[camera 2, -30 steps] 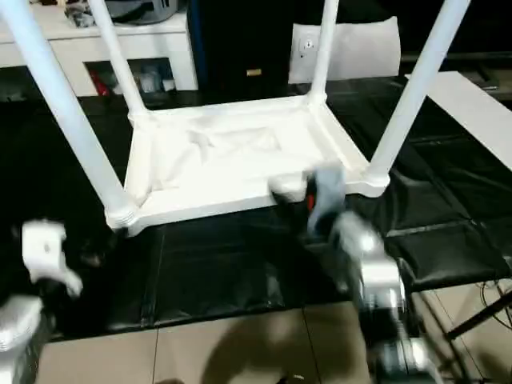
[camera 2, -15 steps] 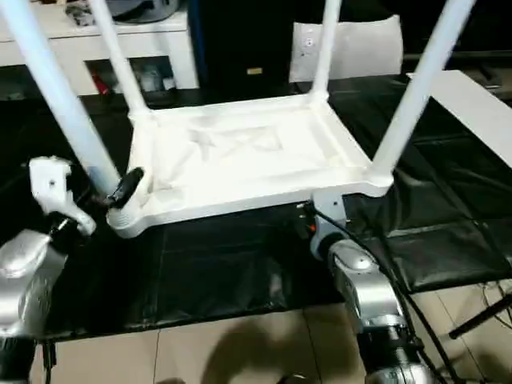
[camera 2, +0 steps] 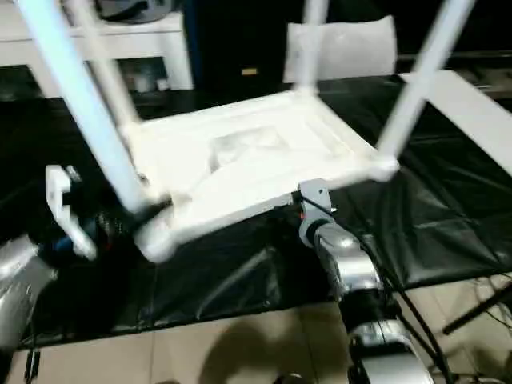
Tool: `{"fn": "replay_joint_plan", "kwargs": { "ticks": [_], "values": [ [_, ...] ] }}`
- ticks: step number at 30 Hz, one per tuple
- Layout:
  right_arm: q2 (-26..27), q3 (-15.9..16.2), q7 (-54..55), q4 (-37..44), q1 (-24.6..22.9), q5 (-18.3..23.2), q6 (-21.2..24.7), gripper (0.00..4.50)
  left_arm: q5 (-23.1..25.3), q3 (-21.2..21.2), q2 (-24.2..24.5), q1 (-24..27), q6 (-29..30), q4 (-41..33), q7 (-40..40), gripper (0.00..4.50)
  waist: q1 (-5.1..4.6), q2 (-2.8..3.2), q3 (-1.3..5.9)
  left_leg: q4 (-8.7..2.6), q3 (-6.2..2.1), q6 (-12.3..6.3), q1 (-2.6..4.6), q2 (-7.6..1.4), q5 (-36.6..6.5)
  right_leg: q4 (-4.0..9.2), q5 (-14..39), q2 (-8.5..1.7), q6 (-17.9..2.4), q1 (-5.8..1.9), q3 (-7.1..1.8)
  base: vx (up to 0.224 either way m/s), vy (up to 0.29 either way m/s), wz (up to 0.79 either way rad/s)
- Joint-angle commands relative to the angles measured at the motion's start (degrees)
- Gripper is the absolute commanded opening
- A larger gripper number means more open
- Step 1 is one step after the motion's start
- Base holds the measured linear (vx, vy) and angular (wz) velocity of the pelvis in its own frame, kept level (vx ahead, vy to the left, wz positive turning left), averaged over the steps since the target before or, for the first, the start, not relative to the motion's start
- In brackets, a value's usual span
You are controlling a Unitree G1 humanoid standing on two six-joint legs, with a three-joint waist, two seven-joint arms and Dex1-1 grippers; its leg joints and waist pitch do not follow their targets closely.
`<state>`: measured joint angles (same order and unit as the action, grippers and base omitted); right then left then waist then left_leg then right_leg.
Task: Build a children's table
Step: Rotate table base
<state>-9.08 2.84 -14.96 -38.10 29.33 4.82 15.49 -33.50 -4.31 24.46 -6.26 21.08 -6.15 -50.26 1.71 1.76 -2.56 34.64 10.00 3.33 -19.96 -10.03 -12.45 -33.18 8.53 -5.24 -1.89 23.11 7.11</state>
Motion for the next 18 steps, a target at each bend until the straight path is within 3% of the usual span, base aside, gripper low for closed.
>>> {"fn": "replay_joint_plan", "kwargs": {
  "ticks": [1, 4, 9, 18],
  "values": [
    [1.7, 2.1, -1.5, -0.5, 1.9, 0.0, -0.9, 4.50, -0.8, 4.1, 0.1, 1.2, 2.3, -2.4, -2.1, 4.41, -0.12, -0.30, 3.11, -4.60, -0.90, -1.00, -0.13, -2.82, -12.7, 3.69, 21.9, -3.56, -8.3, -3.08, -3.58, 0.000, 0.000, 0.00],
    [2.5, 2.7, -2.4, -1.3, 2.5, -0.4, -1.6, 4.50, -1.6, 6.6, -0.4, 2.9, 4.0, -5.5, -2.0, 4.41, -0.33, -0.34, 3.14, -4.57, -0.95, -0.95, -0.22, -2.86, -12.1, 3.69, 22.2, -3.62, -7.9, -3.14, -3.65, 0.000, 0.000, 0.00],
    [4.1, 3.7, -4.0, -3.4, 3.7, -1.4, -3.6, 4.50, -4.1, 9.5, -1.4, 4.7, 8.1, -10.6, -1.9, 4.41, -1.12, -0.60, 3.22, -4.46, -0.91, -1.13, -0.38, -2.85, -11.7, 3.41, 20.7, -3.49, -8.9, -3.19, -3.62, 0.000, 0.000, 0.00],
    [7.0, 6.0, -6.5, -4.6, 4.8, -3.2, -5.2, 4.50, -3.7, 12.5, -3.9, 3.2, 9.1, -10.1, -1.6, 4.41, -2.41, -0.89, 3.22, -4.34, -1.02, -1.57, -0.59, -2.84, -11.7, 3.50, 20.8, -3.45, -9.0, -3.35, -3.63, 0.000, 0.000, 0.00]
  ]
}}
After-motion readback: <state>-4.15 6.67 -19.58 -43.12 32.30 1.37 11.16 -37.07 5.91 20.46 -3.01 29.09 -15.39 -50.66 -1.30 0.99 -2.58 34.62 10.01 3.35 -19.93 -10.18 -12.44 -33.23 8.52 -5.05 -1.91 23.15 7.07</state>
